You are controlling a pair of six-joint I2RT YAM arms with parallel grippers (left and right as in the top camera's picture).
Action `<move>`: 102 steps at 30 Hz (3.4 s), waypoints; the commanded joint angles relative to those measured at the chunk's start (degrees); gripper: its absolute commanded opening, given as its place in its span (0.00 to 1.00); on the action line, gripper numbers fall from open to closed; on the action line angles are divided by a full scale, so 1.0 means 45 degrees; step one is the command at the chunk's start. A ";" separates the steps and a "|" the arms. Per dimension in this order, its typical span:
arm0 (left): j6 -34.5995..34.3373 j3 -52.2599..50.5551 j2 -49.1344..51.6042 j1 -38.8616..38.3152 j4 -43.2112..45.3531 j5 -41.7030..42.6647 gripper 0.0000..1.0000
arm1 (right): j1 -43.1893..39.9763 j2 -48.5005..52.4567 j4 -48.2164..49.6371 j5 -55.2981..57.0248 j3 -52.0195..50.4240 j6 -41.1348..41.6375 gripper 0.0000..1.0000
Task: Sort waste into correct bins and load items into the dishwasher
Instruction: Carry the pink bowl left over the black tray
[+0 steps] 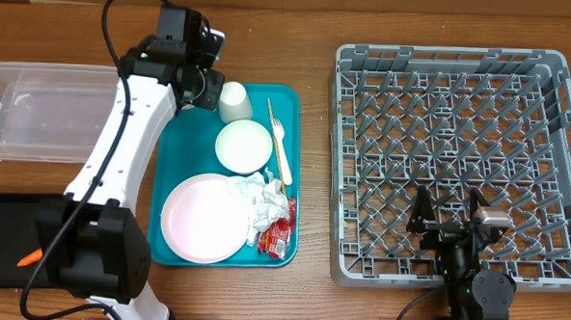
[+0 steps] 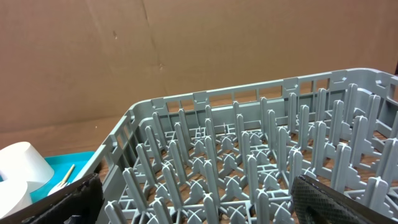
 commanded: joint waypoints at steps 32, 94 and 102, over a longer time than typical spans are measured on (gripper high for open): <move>-0.5022 0.1583 -0.0029 0.8228 -0.1603 0.2395 0.04 | -0.0044 -0.0058 0.0068 0.0121 -0.0136 -0.0039 1.00; -0.4473 -0.4420 -0.1044 1.6417 -0.1588 1.2998 0.04 | -0.0044 -0.0058 0.0068 0.0121 -0.0136 -0.0039 1.00; -0.4065 -0.4420 -0.1044 1.7233 -0.1569 1.4387 0.04 | -0.0044 -0.0058 0.0068 0.0121 -0.0136 -0.0039 1.00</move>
